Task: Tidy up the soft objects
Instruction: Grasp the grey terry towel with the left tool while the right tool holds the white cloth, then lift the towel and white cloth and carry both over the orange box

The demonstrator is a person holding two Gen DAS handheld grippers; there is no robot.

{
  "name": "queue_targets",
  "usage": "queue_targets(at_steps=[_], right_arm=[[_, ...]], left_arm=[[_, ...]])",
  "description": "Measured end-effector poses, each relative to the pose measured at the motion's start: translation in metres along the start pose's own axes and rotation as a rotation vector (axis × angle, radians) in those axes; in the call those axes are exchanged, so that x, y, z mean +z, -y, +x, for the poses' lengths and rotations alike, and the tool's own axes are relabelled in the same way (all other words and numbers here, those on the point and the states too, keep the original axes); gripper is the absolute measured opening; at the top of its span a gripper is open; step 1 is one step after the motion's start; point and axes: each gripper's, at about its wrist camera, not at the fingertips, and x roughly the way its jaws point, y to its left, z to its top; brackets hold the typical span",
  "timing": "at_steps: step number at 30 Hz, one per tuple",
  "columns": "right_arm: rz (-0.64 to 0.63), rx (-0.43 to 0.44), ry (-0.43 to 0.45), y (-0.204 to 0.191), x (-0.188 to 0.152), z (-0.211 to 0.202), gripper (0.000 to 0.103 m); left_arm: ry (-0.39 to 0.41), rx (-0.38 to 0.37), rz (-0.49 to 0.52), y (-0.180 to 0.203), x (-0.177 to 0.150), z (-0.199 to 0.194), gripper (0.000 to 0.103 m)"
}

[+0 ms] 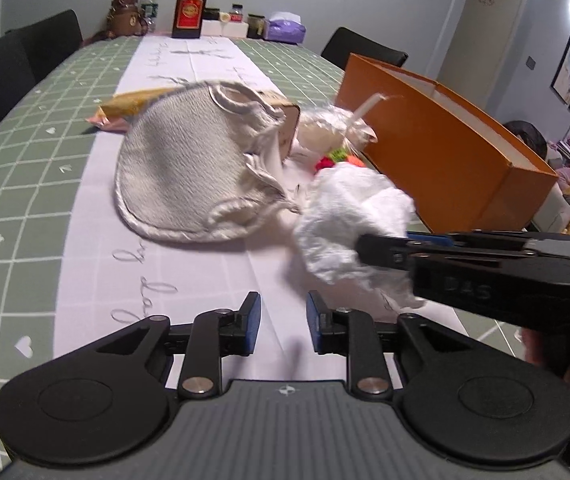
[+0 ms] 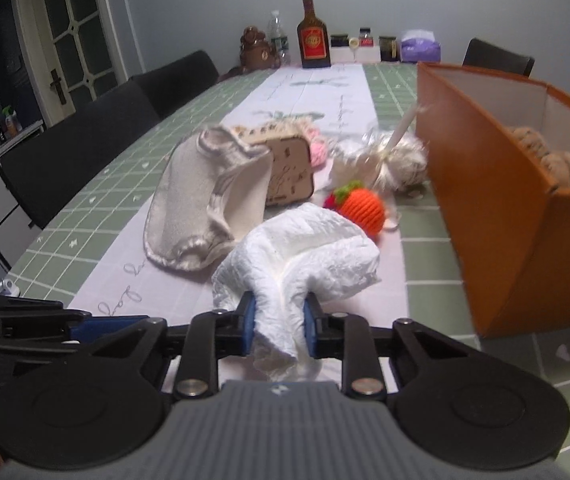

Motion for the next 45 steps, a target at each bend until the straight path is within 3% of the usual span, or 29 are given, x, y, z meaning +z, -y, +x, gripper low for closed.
queue_targets(at_steps=[1,3,9,12,17,21,26,28,31,33,36,39,45], right_arm=[[-0.006,-0.005,0.011,0.002,0.002,-0.002,0.023],[-0.016,-0.015,0.024,0.005,0.007,-0.003,0.023],[-0.021,-0.005,0.042,0.012,0.018,0.001,0.023],[-0.048,-0.006,0.05,0.009,0.023,0.007,0.023],[-0.052,0.002,0.005,0.009,0.021,0.025,0.023],[-0.048,0.013,-0.01,0.009,0.02,0.035,0.023],[-0.076,0.02,-0.029,0.005,0.019,0.041,0.023],[-0.078,0.027,-0.039,0.004,0.017,0.044,0.024],[-0.077,0.03,-0.045,0.002,0.015,0.045,0.024],[-0.078,0.029,-0.047,0.002,0.014,0.045,0.024],[-0.077,0.03,-0.048,0.003,0.014,0.044,0.024],[-0.084,0.027,-0.047,0.003,0.013,0.042,0.024],[-0.115,0.031,-0.005,-0.002,0.013,0.025,0.024]], left_arm=[[0.011,0.009,-0.004,0.0,0.003,0.001,0.037],[0.038,0.03,-0.016,-0.001,0.01,0.003,0.059],[0.125,0.138,0.01,0.0,0.031,0.016,0.082],[0.133,0.141,-0.004,-0.005,0.039,0.026,0.087],[0.109,0.157,-0.105,-0.022,0.044,0.044,0.087],[0.088,0.158,-0.106,-0.027,0.045,0.056,0.088],[0.092,0.252,-0.097,-0.028,0.044,0.063,0.087],[0.077,0.241,-0.125,-0.032,0.045,0.066,0.082],[0.088,0.242,-0.131,-0.032,0.045,0.065,0.063],[0.093,0.242,-0.116,-0.029,0.044,0.065,0.043],[0.102,0.238,-0.114,-0.027,0.041,0.063,0.025],[0.121,0.229,-0.141,-0.028,0.037,0.057,0.015],[0.152,0.236,-0.145,-0.022,0.028,0.03,0.011]])
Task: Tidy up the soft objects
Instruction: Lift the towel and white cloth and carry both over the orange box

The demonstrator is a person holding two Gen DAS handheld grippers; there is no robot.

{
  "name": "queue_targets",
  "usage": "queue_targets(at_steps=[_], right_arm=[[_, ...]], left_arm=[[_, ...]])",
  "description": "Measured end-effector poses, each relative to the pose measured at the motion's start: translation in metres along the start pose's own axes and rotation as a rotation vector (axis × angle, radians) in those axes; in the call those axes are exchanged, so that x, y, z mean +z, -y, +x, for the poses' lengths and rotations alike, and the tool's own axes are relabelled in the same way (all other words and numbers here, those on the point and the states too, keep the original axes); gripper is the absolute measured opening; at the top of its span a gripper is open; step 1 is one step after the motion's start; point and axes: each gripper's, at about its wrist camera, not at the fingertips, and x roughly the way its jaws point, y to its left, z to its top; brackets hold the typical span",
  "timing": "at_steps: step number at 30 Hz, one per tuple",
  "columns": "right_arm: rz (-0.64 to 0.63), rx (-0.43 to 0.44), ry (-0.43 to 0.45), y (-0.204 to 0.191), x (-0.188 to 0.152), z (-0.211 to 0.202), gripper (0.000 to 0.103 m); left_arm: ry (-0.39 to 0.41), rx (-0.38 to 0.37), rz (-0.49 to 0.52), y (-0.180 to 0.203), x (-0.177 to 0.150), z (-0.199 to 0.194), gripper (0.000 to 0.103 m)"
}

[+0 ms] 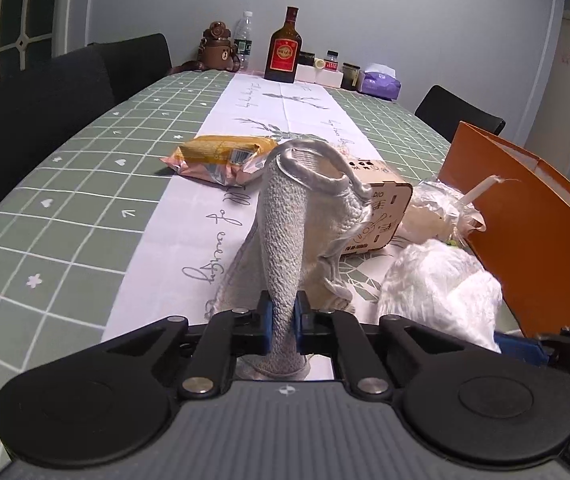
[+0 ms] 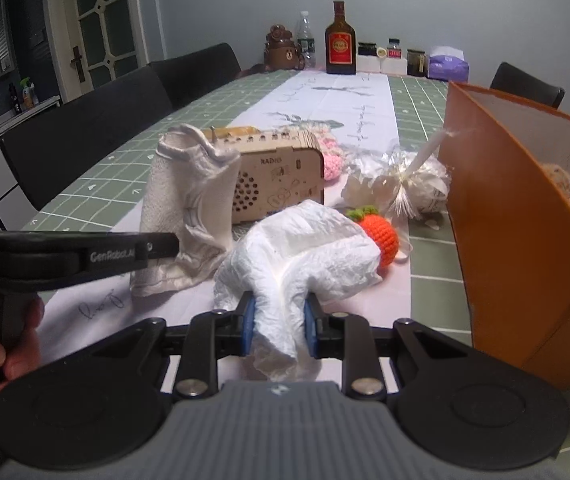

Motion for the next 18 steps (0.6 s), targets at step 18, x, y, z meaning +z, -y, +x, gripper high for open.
queue_targets(at_steps=[18], right_arm=[[-0.051,0.029,0.087,0.001,-0.007,-0.079,0.024]], left_arm=[[-0.01,-0.097,0.063,0.031,-0.008,-0.078,0.01]])
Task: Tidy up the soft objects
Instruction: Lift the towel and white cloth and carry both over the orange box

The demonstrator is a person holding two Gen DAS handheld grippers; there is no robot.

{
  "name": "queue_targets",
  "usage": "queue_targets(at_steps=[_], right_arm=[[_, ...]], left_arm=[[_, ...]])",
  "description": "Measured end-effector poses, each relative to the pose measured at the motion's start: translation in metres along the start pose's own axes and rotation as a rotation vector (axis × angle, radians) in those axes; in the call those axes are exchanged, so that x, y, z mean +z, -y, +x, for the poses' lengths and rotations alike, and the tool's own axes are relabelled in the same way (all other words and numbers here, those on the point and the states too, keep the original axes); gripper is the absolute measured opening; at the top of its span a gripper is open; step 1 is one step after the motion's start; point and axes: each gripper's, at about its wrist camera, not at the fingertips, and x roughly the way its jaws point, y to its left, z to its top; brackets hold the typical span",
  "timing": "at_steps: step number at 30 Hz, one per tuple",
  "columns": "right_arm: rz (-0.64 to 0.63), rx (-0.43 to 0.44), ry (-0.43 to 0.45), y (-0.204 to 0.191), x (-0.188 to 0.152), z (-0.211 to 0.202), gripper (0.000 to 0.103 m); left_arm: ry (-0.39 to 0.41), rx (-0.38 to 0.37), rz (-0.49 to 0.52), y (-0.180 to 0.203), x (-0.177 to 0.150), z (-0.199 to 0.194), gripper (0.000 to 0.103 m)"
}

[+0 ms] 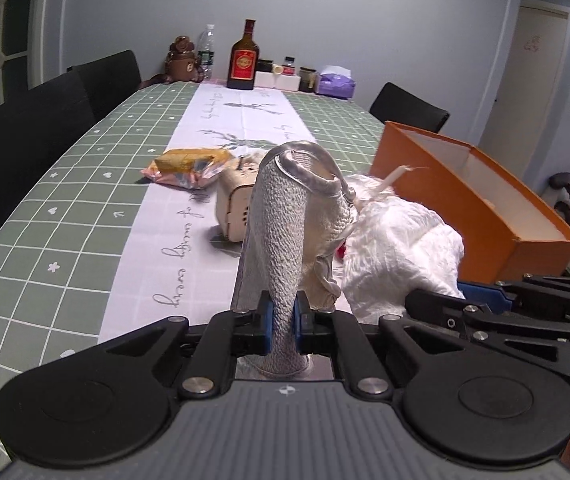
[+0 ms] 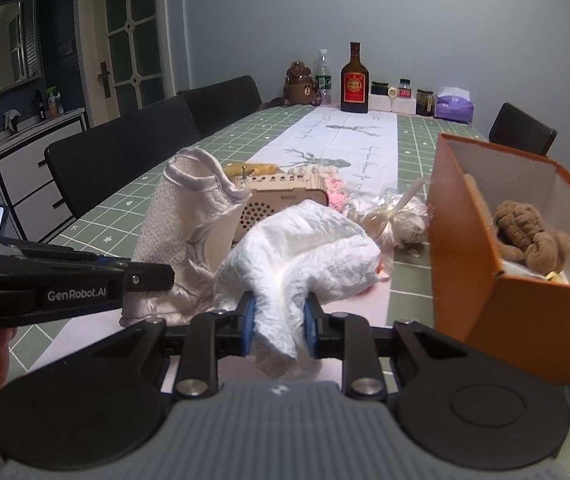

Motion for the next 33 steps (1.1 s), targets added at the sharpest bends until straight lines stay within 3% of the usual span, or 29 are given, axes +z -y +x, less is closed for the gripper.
queue_targets(at_steps=[8,18,21,26,33], right_arm=[[-0.051,-0.001,0.046,0.019,0.016,-0.052,0.024],[-0.206,-0.119,0.04,0.072,0.063,-0.093,0.024],[-0.229,-0.194,0.05,0.095,0.083,-0.098,0.024],[-0.201,-0.228,-0.001,0.142,0.111,-0.095,0.024],[-0.223,-0.279,-0.07,0.199,0.128,-0.065,0.024]], left_arm=[[0.051,-0.087,0.082,0.036,0.013,-0.021,0.01],[0.099,-0.235,0.167,0.094,0.066,-0.019,0.01],[0.106,-0.274,0.162,0.112,0.09,-0.008,0.01],[0.049,-0.335,0.163,0.143,0.124,0.026,0.01],[-0.014,-0.312,0.19,0.182,0.146,0.084,0.01]])
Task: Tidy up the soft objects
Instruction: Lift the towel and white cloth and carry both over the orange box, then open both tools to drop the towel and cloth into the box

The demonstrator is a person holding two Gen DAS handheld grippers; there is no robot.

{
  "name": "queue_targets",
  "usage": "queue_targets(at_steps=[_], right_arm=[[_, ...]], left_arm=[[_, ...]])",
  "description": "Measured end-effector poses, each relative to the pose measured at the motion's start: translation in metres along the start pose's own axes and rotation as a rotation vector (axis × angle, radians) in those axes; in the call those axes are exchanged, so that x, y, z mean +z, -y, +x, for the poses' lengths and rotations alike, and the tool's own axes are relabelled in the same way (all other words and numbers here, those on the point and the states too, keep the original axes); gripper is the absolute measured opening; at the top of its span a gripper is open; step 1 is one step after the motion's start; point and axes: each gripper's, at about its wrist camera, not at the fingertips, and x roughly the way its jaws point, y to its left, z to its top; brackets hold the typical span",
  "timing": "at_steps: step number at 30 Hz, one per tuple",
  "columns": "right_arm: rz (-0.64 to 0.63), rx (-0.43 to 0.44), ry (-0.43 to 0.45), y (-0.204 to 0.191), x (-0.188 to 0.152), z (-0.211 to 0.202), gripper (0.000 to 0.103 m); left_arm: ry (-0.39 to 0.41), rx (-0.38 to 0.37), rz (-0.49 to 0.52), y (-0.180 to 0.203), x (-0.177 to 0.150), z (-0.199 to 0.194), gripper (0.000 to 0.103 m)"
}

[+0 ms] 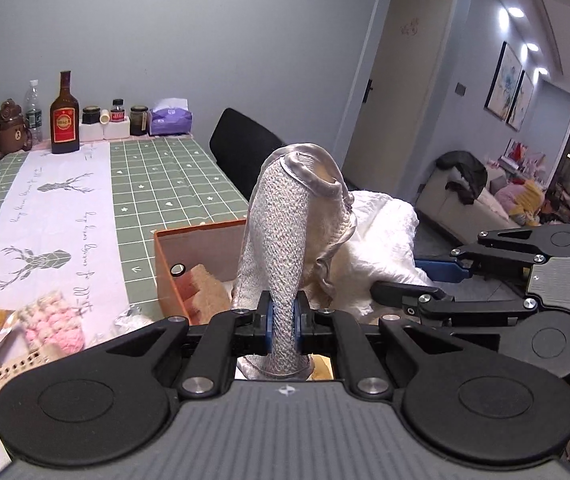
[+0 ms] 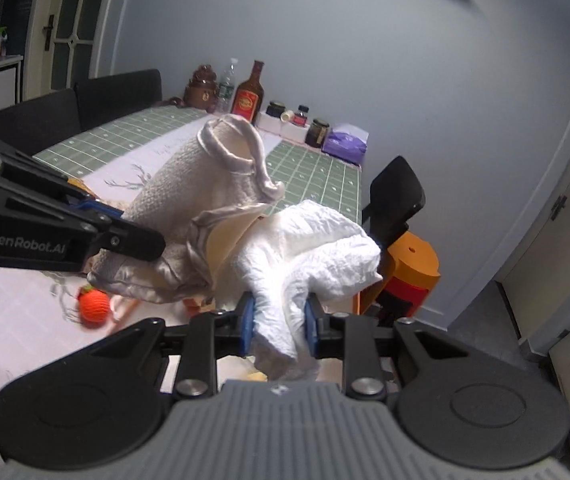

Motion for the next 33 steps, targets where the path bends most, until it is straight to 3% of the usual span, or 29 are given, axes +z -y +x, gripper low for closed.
queue_targets(at_steps=[14,23,33], right_arm=[[0.062,0.115,-0.279,0.038,-0.014,0.142,0.025],[0.013,0.154,-0.377,0.029,-0.028,0.182,0.028],[-0.039,0.156,-0.406,0.02,-0.034,0.188,0.038]], left_arm=[[-0.303,0.054,0.013,-0.009,-0.005,0.12,0.01],[-0.383,0.109,0.128,0.005,-0.02,0.146,0.01],[-0.429,0.101,0.075,-0.003,-0.023,0.152,0.016]])
